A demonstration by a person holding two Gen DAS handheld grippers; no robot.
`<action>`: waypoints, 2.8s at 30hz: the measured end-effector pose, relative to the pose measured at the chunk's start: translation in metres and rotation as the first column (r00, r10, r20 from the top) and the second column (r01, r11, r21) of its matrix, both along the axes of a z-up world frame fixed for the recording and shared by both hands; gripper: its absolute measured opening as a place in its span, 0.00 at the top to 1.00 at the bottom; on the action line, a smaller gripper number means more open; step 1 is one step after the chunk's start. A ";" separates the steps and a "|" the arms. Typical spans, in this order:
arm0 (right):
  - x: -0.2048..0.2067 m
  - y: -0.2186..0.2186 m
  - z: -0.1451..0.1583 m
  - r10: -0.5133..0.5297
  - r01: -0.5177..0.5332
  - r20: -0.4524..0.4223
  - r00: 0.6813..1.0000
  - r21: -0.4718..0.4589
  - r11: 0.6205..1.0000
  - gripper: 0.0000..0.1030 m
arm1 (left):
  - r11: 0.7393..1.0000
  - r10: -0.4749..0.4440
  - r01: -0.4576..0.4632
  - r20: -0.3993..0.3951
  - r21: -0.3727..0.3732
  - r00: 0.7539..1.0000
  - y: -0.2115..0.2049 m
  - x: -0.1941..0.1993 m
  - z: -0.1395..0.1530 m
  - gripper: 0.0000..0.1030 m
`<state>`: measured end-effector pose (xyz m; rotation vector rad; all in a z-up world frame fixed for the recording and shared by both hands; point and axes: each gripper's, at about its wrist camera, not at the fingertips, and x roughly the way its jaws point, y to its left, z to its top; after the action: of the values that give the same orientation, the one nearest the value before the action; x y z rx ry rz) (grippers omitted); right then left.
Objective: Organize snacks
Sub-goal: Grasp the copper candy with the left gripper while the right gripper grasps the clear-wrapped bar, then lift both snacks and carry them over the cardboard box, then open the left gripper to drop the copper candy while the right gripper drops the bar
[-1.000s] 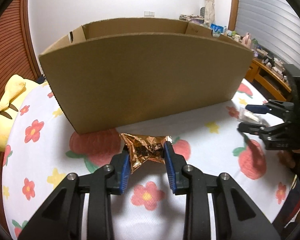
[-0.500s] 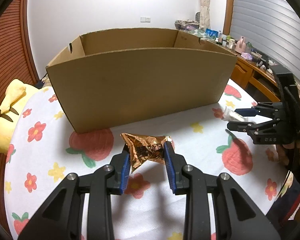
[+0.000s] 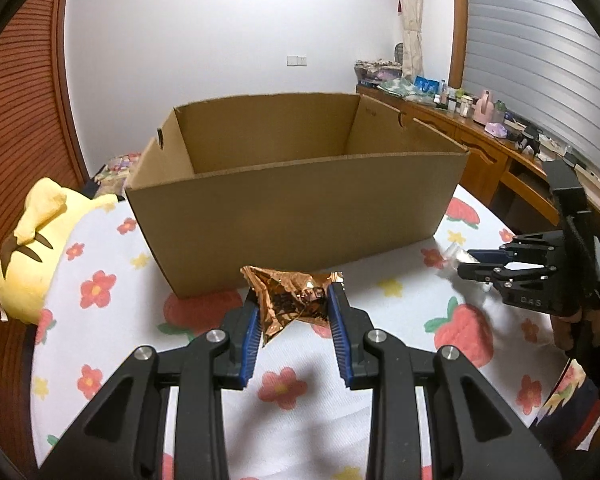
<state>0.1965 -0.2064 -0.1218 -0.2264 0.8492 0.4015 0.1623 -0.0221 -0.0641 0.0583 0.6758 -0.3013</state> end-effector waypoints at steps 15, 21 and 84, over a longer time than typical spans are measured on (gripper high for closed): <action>-0.005 0.023 0.084 0.053 -0.070 0.186 0.981 0.087 0.994 0.81 | 1.000 0.022 -0.023 0.114 0.009 0.993 0.006 0.019 0.047 0.71; 0.006 0.039 0.106 0.079 -0.106 0.238 0.968 0.101 0.989 0.81 | 0.999 0.027 -0.031 0.149 0.027 0.988 0.009 0.037 0.061 0.71; 0.140 0.079 0.110 -0.053 0.033 0.207 0.977 0.099 0.995 0.71 | 0.991 0.126 -0.131 0.104 0.038 0.987 0.018 0.138 0.043 0.44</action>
<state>0.3369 -0.1269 -0.0119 -0.1588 0.6254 0.3693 0.3006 -0.0041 -0.0213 0.0715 0.5829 -0.1581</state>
